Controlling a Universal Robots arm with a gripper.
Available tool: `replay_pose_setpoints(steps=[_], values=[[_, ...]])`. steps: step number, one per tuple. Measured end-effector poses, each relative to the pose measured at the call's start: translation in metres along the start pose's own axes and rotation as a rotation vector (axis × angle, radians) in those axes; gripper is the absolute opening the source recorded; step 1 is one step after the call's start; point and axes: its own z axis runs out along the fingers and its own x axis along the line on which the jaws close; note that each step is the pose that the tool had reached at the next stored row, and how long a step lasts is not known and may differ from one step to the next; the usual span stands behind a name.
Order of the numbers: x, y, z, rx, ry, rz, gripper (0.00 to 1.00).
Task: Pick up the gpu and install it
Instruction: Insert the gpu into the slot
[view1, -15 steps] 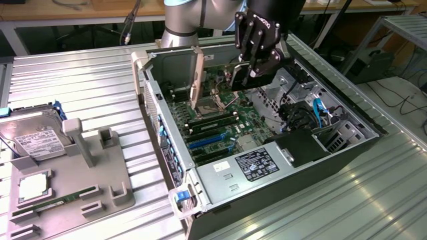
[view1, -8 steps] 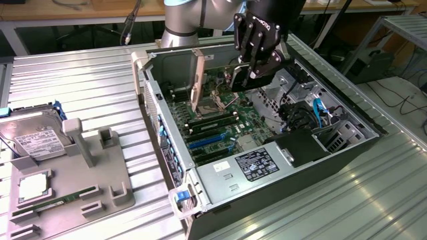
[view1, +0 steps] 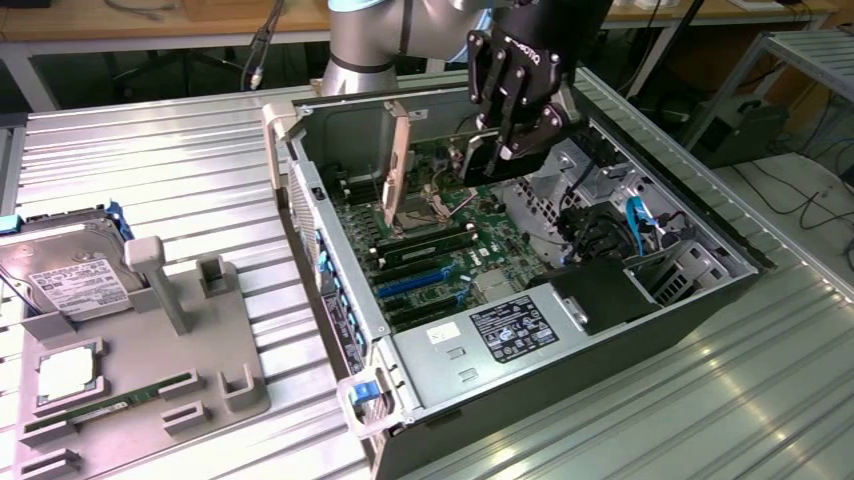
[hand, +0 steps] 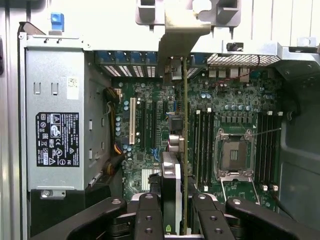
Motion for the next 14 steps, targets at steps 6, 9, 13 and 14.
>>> replay_pose_setpoints(steps=[6, 9, 13, 14], values=[[-0.0030, -0.0003, 0.0022, -0.0003, 0.0004, -0.014, 0.28], [-0.0060, -0.0005, 0.0042, -0.0005, 0.0006, -0.027, 0.28], [-0.0073, -0.0006, 0.0070, -0.0007, 0.0009, -0.043, 0.28], [-0.0075, -0.0006, 0.0076, -0.0008, 0.0010, -0.046, 0.28]])
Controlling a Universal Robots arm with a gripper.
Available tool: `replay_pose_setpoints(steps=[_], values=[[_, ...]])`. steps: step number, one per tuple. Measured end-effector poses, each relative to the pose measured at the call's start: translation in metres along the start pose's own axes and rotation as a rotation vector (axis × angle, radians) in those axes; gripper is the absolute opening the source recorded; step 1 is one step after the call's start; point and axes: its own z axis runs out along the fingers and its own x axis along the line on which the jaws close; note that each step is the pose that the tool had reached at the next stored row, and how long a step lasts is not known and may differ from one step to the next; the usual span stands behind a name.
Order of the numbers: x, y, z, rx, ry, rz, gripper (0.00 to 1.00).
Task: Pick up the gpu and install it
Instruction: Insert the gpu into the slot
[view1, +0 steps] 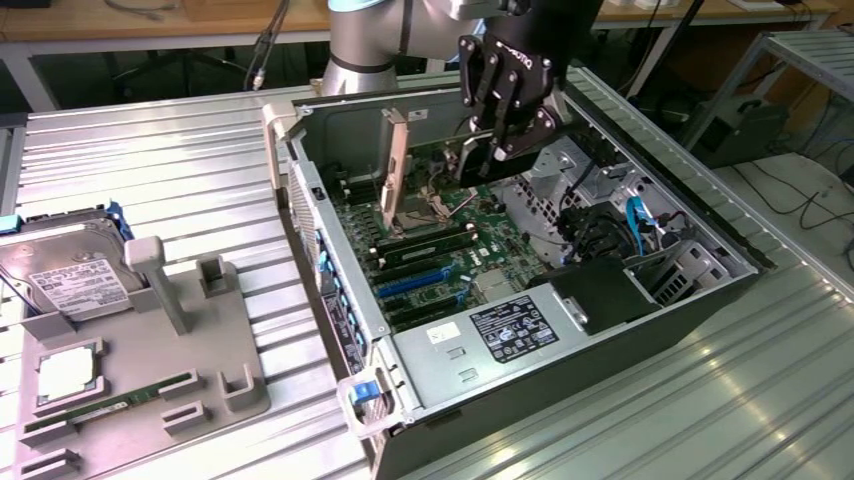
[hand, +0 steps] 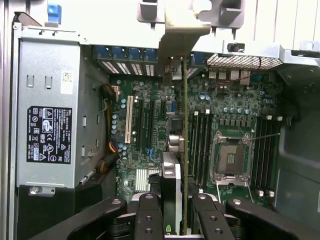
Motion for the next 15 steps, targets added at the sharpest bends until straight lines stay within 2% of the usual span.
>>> replay_pose_setpoints(steps=[15], values=[[-0.003, -0.0007, 0.0132, -0.0011, 0.0014, -0.059, 0.28]])
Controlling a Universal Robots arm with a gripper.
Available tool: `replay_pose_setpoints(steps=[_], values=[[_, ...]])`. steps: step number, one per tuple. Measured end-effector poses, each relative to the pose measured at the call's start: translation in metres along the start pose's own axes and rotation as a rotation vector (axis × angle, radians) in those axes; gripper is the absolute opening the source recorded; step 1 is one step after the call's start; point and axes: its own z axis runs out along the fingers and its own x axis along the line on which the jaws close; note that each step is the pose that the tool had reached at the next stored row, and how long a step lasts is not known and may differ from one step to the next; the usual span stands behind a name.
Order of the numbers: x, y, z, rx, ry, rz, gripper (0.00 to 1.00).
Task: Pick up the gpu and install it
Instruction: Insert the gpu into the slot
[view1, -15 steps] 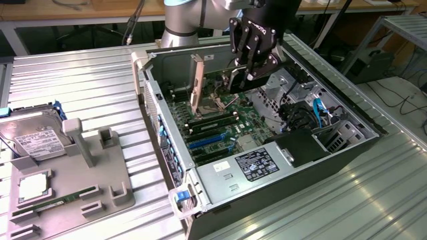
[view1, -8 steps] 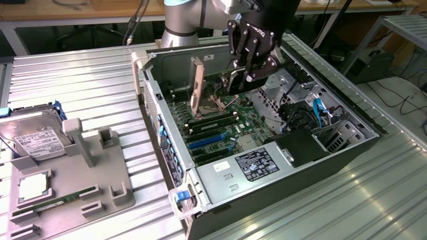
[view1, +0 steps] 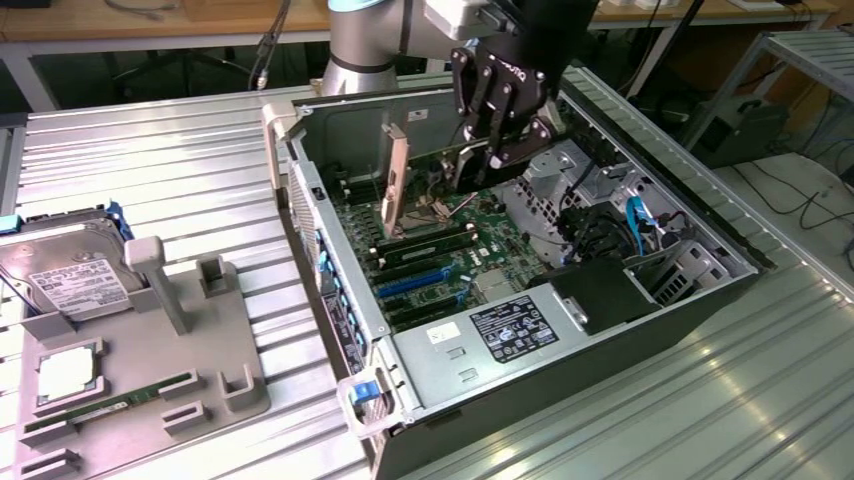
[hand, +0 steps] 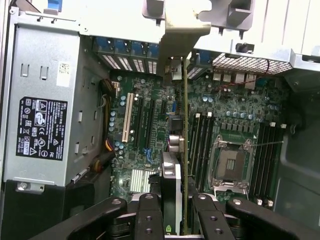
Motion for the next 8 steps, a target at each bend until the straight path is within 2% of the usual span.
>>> replay_pose_setpoints(steps=[5, 8], values=[[0.000, -0.0002, 0.0081, -0.0002, 0.0003, -0.010, 0.28], [0.000, -0.0003, 0.0144, 0.0003, -0.0004, 0.018, 0.28]])
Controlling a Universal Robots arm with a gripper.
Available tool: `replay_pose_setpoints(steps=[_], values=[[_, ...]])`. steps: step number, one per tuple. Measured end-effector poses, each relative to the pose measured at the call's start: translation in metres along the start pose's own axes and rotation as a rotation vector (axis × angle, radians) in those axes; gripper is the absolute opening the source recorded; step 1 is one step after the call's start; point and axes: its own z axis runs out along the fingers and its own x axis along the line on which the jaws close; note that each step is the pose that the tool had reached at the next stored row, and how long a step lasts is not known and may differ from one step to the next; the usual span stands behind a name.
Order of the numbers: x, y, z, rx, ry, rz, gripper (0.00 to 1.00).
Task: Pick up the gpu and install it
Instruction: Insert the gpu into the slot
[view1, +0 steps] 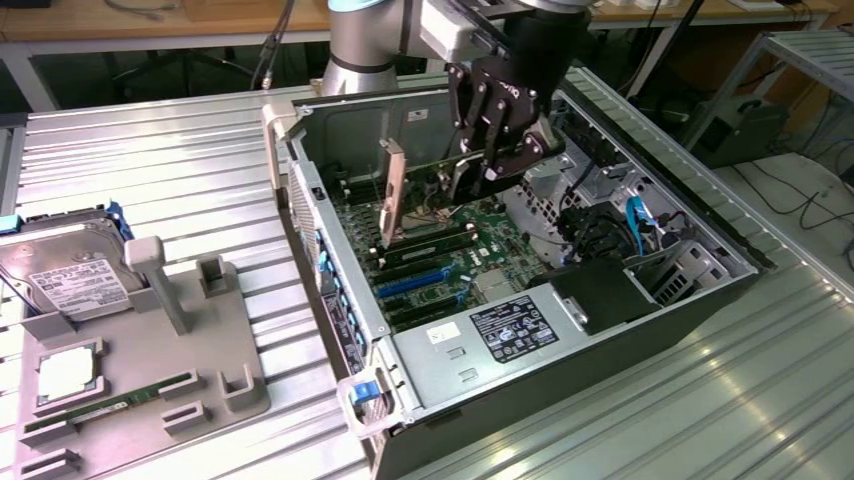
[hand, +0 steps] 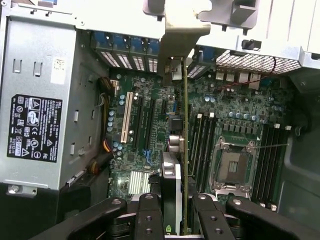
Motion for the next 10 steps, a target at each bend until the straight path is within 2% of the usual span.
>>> replay_pose_setpoints(steps=[3, 5, 7, 10], values=[[-0.0001, -0.0001, 0.0048, 0.0006, -0.0007, 0.037, 0.28], [-0.0002, -0.0001, 0.0079, 0.0003, -0.0011, 0.040, 0.28], [0.0000, -0.0001, 0.0103, -0.0030, -0.0013, 0.041, 0.28], [0.0001, -0.0002, 0.0119, -0.0030, -0.0025, 0.040, 0.28]])
